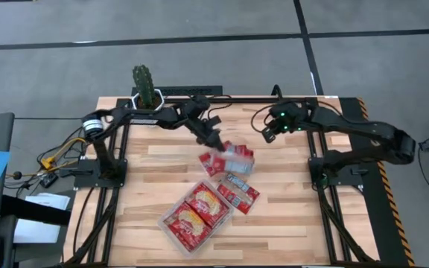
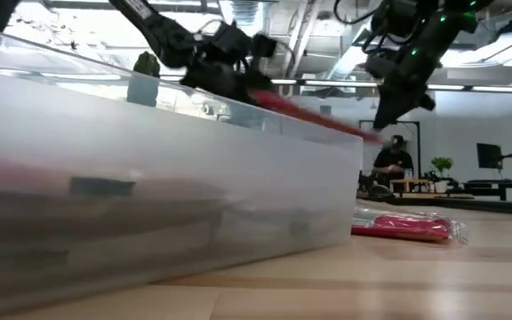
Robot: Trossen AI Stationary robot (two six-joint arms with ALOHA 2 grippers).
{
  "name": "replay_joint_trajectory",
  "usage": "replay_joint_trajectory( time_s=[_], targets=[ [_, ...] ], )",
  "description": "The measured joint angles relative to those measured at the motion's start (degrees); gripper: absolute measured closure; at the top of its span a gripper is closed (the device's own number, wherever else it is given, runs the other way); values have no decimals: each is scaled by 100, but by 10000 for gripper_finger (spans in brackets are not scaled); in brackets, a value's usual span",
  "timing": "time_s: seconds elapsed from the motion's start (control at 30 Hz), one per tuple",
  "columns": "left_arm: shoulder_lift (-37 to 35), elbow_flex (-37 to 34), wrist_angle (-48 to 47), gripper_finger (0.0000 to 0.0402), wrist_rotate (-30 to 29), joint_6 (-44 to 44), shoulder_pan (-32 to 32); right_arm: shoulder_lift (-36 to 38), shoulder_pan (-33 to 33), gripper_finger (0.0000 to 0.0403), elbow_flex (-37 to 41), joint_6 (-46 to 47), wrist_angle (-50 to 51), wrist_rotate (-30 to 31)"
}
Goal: Sort popcorn bags into baskets
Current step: Put the red popcorn bag into the transparent bin
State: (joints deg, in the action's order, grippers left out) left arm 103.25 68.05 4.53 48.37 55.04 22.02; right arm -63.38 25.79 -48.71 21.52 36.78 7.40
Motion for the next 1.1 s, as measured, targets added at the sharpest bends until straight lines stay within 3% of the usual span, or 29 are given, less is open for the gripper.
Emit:
replay_joint_trajectory(
  time_s=[0.13,0.27,0.67,0.9,1.1],
  targets=[
    [-651,1,-1075,399,685,-828,-329,237,120,380,2,-209,164,24],
    [-1054,1,-2118,400,729,-1820,-711,270,215,368,23,-260,200,22],
    [-839,1,-3512,401,874,-2764,-1373,-85,213,381,26,-317,229,0],
    [-847,3,-4082,401,68,-3158,-2387,-247,37,377,26,-364,221,-2],
    [-847,3,-4041,396,-830,-2907,-2681,-261,-82,368,27,-509,218,-4]
  ],
)
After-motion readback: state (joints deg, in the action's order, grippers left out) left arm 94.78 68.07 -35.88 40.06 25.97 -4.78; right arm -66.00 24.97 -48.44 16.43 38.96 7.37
